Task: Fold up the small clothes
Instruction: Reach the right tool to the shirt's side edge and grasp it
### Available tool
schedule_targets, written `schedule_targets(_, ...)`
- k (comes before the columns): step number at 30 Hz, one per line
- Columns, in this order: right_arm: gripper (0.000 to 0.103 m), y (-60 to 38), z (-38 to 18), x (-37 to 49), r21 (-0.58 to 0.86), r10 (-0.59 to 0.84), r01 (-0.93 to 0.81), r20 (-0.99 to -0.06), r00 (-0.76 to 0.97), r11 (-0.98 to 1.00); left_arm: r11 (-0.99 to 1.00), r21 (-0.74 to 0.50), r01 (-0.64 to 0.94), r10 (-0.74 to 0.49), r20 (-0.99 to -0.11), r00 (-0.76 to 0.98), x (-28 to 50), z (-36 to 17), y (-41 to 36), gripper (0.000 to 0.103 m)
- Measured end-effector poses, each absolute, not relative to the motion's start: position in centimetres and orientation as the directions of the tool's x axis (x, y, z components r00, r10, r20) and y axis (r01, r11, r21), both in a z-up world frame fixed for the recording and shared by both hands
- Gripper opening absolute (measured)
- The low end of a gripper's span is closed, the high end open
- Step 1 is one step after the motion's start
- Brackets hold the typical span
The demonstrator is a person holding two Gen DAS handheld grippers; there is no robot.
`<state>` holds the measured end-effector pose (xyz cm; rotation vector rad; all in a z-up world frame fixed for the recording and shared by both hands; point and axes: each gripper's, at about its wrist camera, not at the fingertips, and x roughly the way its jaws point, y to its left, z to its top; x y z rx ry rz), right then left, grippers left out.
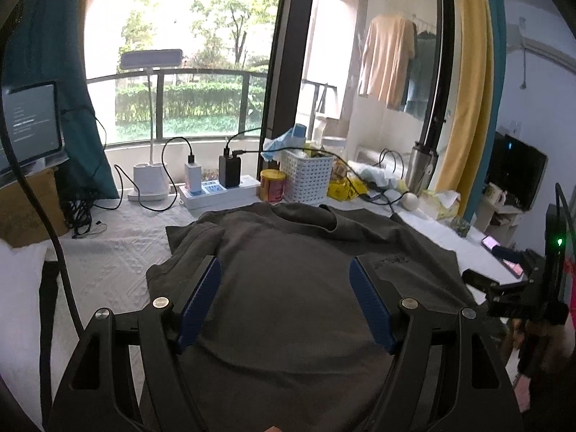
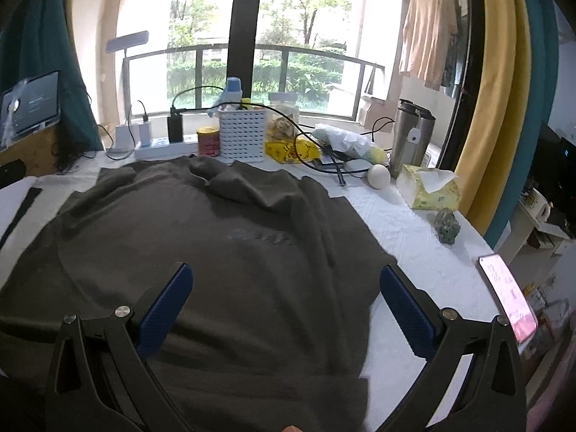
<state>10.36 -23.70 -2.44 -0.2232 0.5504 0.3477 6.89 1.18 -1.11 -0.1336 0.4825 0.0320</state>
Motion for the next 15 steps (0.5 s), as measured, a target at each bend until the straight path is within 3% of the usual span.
schedule_targets(9, 0.101, -25.6, -2.7, 17.5, -0.096, 0.264, -0.394, -0.597, 0.757, 0.914, 0.991, -0.111, -0.070, -0.002, -0.546, 0.838, 12.6, -2.5, 1.9, 0.077)
schedule_targets(11, 0.093, -25.9, -2.8, 19.1, -0.094, 0.264, -0.397, -0.606, 0.750, 0.913, 0.991, -0.110, -0.077, 0.003, -0.557, 0.831, 13.7, -2.7, 2.4, 0.077)
schedule_targets(15, 0.086, -25.5, -2.7, 22.5, -0.085, 0.281, -0.425, -0.630, 0.724, 0.901, 0.989, -0.107, -0.098, 0.019, -0.575, 0.818, 15.9, -3.3, 3.6, 0.077)
